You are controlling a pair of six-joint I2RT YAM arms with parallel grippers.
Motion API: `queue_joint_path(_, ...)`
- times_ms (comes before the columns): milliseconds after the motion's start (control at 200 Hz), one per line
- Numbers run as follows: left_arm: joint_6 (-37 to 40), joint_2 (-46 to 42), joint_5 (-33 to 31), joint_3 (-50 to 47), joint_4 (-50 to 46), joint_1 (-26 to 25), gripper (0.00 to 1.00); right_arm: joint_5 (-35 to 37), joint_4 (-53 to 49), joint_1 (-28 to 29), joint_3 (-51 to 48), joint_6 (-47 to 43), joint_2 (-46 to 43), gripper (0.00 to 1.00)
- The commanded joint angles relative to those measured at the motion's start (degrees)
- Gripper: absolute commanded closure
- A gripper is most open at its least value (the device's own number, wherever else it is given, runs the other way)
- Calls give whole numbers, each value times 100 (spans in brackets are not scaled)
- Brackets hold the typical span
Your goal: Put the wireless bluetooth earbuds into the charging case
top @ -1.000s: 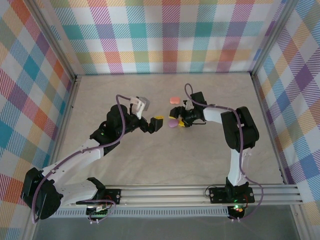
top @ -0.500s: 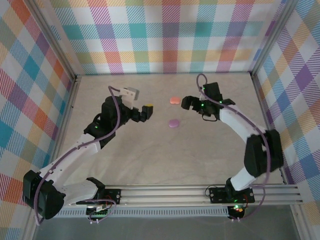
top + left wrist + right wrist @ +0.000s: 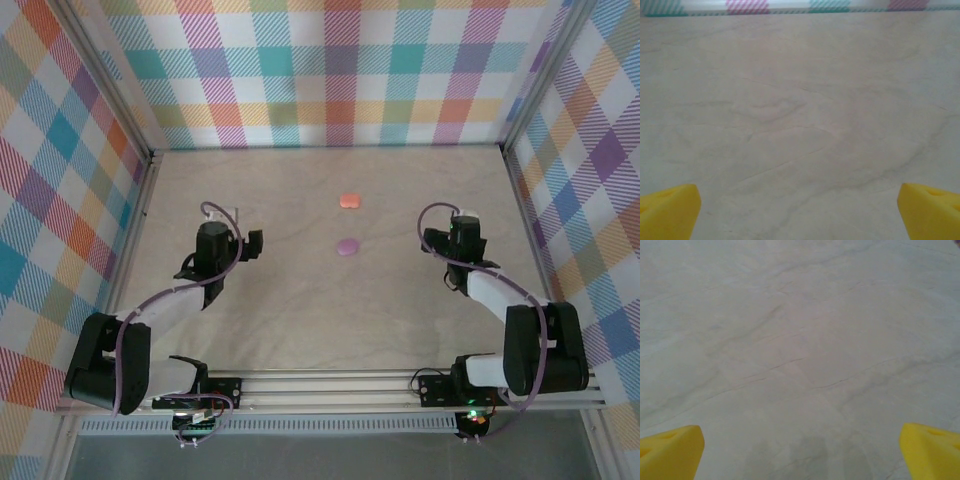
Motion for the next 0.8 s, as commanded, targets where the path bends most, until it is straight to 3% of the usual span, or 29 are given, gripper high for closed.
queue_joint_path(0, 25, -18, -550, -303, 1098, 187, 0, 152, 1749, -170, -204, -269, 284, 0)
queue_joint_path(70, -29, -25, -502, -448, 1243, 244, 0, 13, 1928, -250, -272, -212, 475, 0)
queue_joint_path(150, 151, 11, -443, -498, 1474, 278, 0, -147, 2871, -254, -580, -313, 765, 0)
queue_joint_path(315, 381, 374, -507, -488, 1511, 447, 0, -467, 2916, -238, -625, -443, 755, 1)
queue_joint_path(395, 256, 652, -465, -804, 2098, 507, 0, -794, 3183, -253, -771, -565, 760, 1)
queue_joint_path(515, 397, 1014, -164, -866, 2548, 559, 0, -979, 4310, -253, -1071, -677, 1243, 0)
queue_joint_path(570, 471, 1300, 111, -704, 2514, 578, 0, -1001, 3662, -250, -921, -623, 1071, 0)
queue_joint_path(705, 68, 1616, 954, -375, 2126, 1171, 0, -976, 3812, -254, -900, -659, 1162, 0)
queue_joint_path(795, 111, 1695, 1043, -519, 2464, 1170, 0, -988, 3768, -254, -903, -653, 1139, 0)
